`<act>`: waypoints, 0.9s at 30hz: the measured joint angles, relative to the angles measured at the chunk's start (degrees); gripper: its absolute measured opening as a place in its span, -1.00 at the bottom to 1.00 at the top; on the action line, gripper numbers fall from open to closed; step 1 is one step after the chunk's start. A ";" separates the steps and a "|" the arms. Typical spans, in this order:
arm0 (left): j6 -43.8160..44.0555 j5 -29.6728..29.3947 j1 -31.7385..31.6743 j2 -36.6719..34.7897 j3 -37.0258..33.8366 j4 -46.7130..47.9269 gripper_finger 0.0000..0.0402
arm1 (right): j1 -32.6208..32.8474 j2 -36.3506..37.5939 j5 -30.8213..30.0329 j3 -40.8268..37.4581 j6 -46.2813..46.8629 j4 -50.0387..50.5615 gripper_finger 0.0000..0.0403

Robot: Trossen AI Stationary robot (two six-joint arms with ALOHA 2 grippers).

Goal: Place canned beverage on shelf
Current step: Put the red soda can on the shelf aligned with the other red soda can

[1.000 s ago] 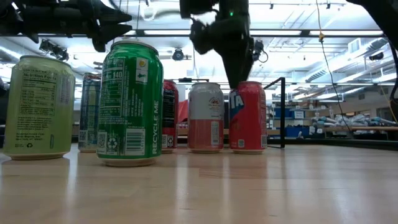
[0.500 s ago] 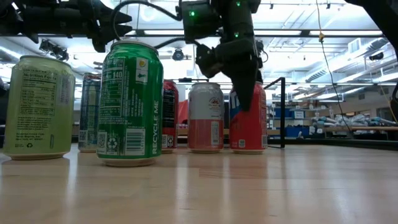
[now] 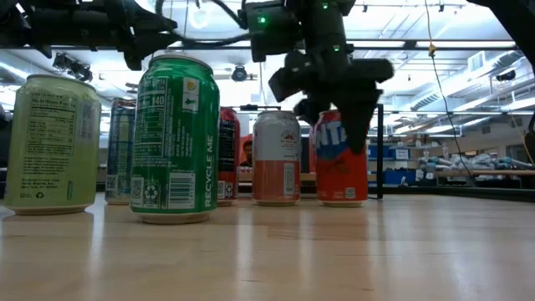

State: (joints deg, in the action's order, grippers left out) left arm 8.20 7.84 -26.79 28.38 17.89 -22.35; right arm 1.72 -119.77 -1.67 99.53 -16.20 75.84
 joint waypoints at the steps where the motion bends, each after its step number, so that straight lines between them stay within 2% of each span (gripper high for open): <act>1: 0.01 0.00 0.01 0.00 0.00 0.00 -0.04 | 0.37 0.00 -0.70 -0.01 -4.24 0.16 0.68; 5: -0.01 -0.02 0.00 0.00 0.00 -0.01 -0.04 | 1.62 0.00 -2.36 -0.07 -19.44 0.44 0.72; 8: -0.01 0.00 0.00 0.00 0.00 0.00 -0.04 | 2.33 0.00 -2.99 -0.07 -21.21 -0.15 0.72; 15: -0.01 -0.01 0.01 0.00 0.00 0.00 -0.04 | 2.80 0.00 -3.20 -0.04 -12.33 -2.32 0.77; 21: -0.01 -0.02 0.00 0.00 0.00 -0.02 -0.04 | 2.82 0.00 -1.64 -0.04 -5.21 -2.00 0.93; 27: -0.01 -0.02 0.00 0.00 0.00 -0.03 -0.04 | 2.15 0.09 -0.01 1.19 11.24 -0.99 0.96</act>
State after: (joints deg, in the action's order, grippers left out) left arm 8.19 7.81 -26.79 28.38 17.89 -22.38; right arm 3.87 -119.68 -1.68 100.71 -4.96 74.86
